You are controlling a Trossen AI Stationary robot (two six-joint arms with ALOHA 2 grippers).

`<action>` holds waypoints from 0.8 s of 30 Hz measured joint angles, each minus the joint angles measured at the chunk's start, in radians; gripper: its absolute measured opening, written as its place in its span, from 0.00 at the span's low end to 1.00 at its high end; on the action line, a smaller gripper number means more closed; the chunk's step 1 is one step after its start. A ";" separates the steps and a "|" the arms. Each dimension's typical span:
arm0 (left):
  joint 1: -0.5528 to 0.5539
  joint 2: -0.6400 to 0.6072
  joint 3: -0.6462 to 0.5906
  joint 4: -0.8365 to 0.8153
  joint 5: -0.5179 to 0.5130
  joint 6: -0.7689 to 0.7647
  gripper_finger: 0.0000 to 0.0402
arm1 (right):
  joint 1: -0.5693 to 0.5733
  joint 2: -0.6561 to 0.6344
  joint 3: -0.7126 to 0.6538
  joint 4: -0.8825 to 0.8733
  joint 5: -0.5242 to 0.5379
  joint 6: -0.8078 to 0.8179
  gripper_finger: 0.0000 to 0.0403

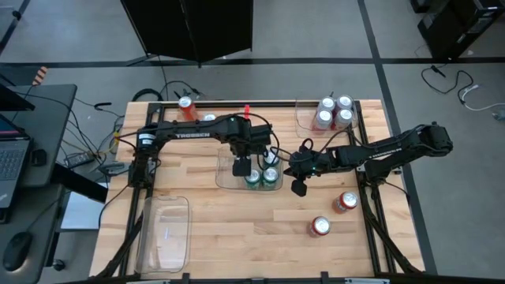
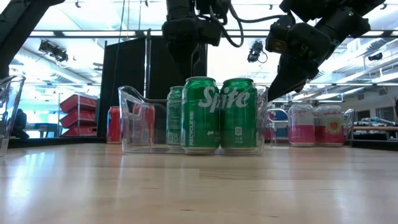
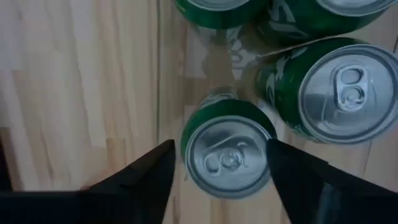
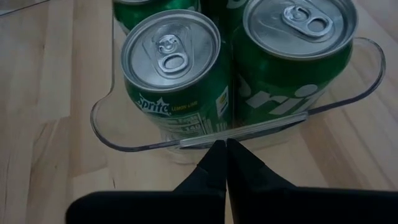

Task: Sort soda cans
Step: Put the green soda can into the middle transparent bin

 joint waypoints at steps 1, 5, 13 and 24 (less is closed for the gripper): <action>0.000 -0.008 0.000 -0.001 0.000 0.000 0.60 | 0.000 0.000 0.000 0.000 0.000 0.000 0.00; 0.000 -0.057 0.000 -0.011 -0.004 -0.003 0.47 | 0.000 0.000 0.000 -0.002 0.000 0.000 0.00; 0.000 -0.141 -0.030 -0.066 -0.006 -0.058 0.28 | 0.000 0.000 0.000 -0.003 0.000 -0.004 0.00; 0.008 -0.138 -0.343 0.099 0.048 -0.080 0.01 | 0.001 0.000 0.000 -0.002 0.000 -0.004 0.00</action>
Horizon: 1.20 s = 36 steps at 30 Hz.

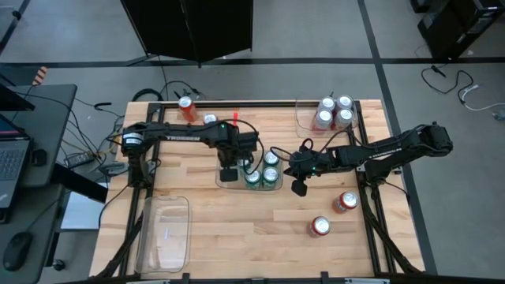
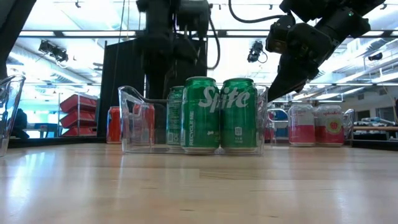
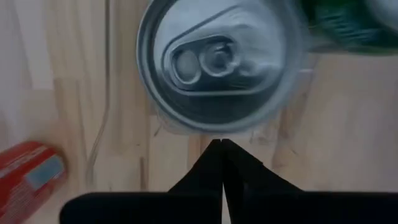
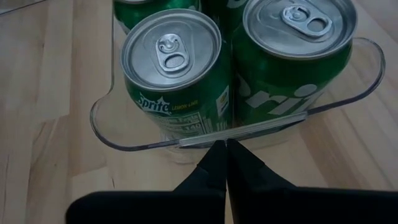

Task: Sort soda cans
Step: Put the green soda can into the middle transparent bin, then move the middle transparent bin from the middle to the top middle of the table

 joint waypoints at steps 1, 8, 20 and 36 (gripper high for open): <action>0.003 0.000 -0.020 0.022 0.002 0.000 0.01 | 0.000 0.000 0.000 0.000 0.000 0.000 0.00; 0.014 0.000 -0.083 0.183 0.003 0.002 0.02 | 0.000 0.000 0.000 0.001 0.000 0.000 0.00; 0.014 0.000 -0.135 0.364 0.055 0.007 0.00 | 0.000 0.000 0.000 0.002 -0.001 -0.001 0.00; -0.068 -0.298 -0.153 0.152 -0.008 -0.025 0.00 | 0.110 0.000 0.084 0.021 -0.007 -0.038 0.00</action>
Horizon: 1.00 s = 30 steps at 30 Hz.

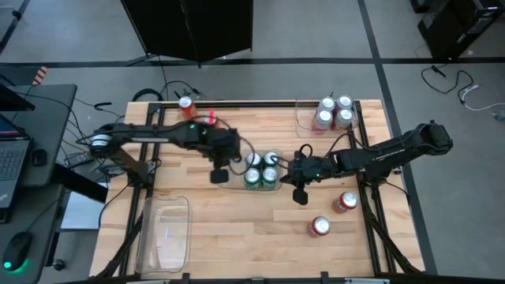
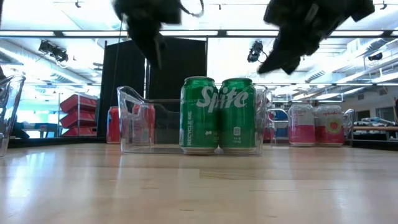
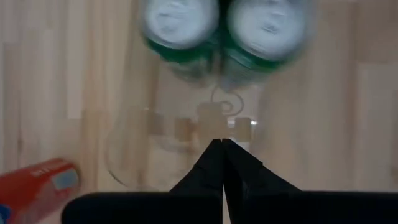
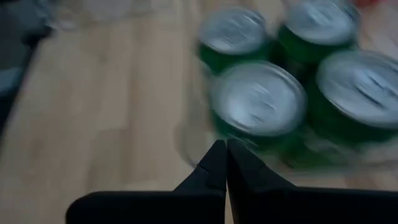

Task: Sort soda cans
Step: Move the middle transparent bin from the middle to the top middle of the table

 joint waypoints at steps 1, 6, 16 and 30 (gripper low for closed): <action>-0.024 -0.018 -0.007 -0.013 0.000 -0.005 0.00 | 0.017 0.000 0.007 0.011 -0.001 0.000 0.00; -0.174 -0.077 -0.032 -0.041 0.001 -0.059 0.00 | 0.093 0.000 0.013 0.071 -0.002 0.008 0.00; -0.311 -0.072 -0.280 0.002 -0.129 -0.241 0.00 | 0.153 0.149 0.014 0.189 0.030 0.033 0.00; -0.213 -0.072 -0.462 0.352 -0.242 -0.248 0.00 | 0.127 0.297 0.153 -0.044 0.208 0.127 0.00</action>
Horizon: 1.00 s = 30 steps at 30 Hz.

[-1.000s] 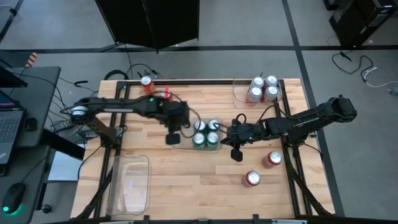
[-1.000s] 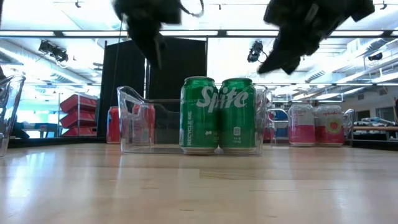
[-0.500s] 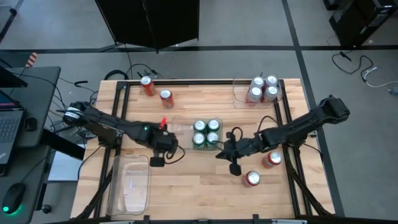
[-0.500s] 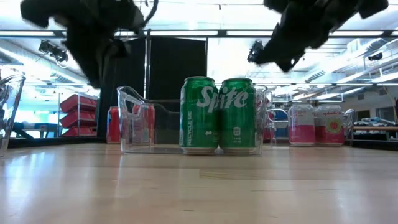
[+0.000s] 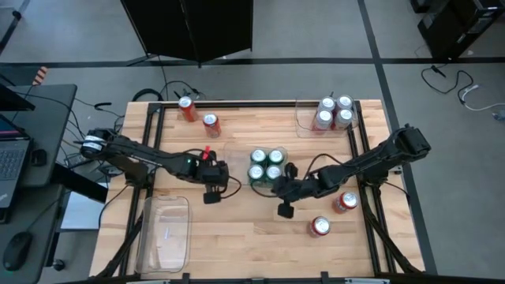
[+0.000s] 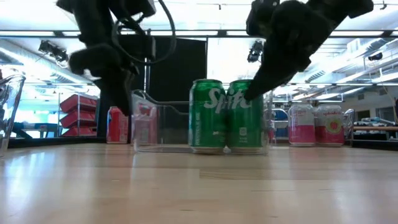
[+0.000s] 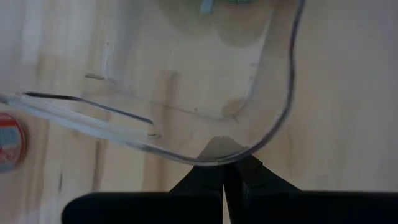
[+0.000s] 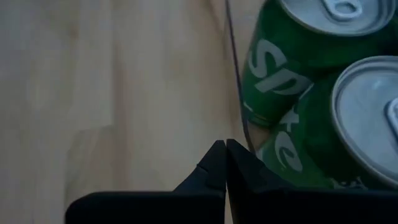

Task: Sort soda cans
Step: Move the middle transparent bin from the middle to the top middle of the table

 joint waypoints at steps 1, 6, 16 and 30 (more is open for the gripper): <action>0.009 0.000 -0.009 0.025 -0.005 0.000 0.00 | -0.007 -0.002 0.000 -0.021 0.013 0.013 0.00; 0.061 0.000 -0.050 0.159 -0.044 0.014 0.00 | -0.057 0.000 -0.001 -0.084 0.053 0.023 0.00; 0.220 0.002 -0.097 0.401 -0.125 0.085 0.00 | -0.195 0.000 -0.001 -0.136 0.126 -0.045 0.00; 0.270 0.001 -0.146 0.559 -0.052 0.116 0.00 | -0.391 0.000 -0.005 -0.180 0.175 -0.188 0.00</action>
